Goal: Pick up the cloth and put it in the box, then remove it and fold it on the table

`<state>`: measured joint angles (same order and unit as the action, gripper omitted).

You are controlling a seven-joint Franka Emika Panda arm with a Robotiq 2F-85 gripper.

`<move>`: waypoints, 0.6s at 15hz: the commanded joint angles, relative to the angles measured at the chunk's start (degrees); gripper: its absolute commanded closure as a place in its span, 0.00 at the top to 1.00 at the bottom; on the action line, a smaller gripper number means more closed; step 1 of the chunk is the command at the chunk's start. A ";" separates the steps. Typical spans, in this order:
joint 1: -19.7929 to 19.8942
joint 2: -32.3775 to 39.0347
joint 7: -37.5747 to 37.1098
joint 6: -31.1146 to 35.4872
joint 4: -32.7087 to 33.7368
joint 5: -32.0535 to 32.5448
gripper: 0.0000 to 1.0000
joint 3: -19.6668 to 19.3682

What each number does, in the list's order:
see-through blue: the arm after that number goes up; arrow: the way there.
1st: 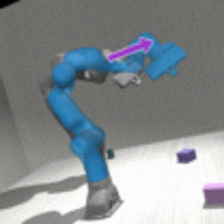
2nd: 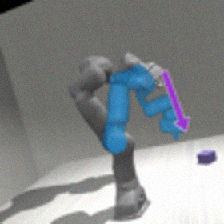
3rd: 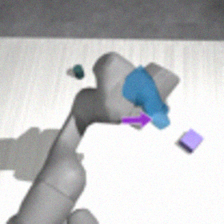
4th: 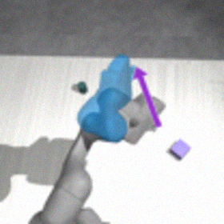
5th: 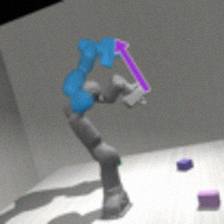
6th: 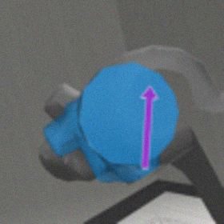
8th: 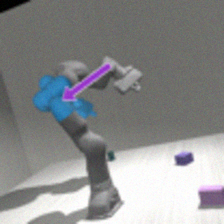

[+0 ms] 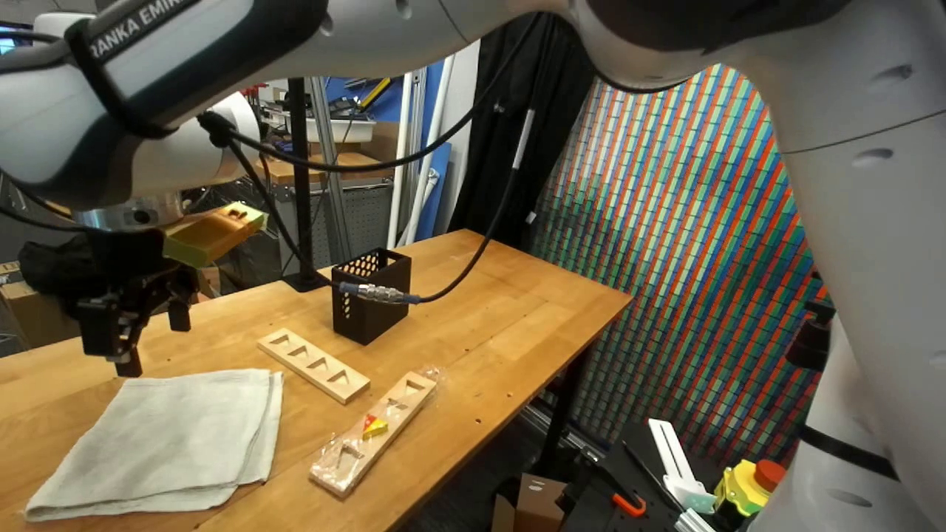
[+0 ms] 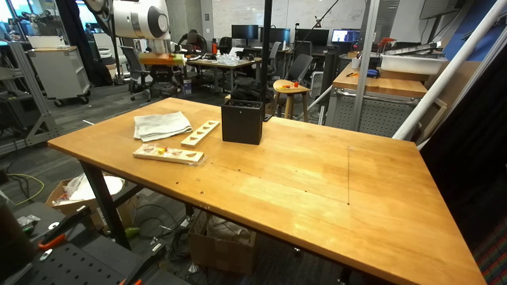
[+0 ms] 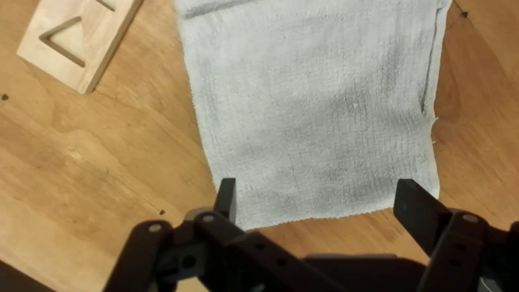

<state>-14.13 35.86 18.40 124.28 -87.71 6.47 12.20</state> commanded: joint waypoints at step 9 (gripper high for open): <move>-1.11 10.38 3.58 4.02 -0.05 0.55 1.00 0.91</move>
<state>-15.42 45.54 22.16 125.93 -87.20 6.50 12.45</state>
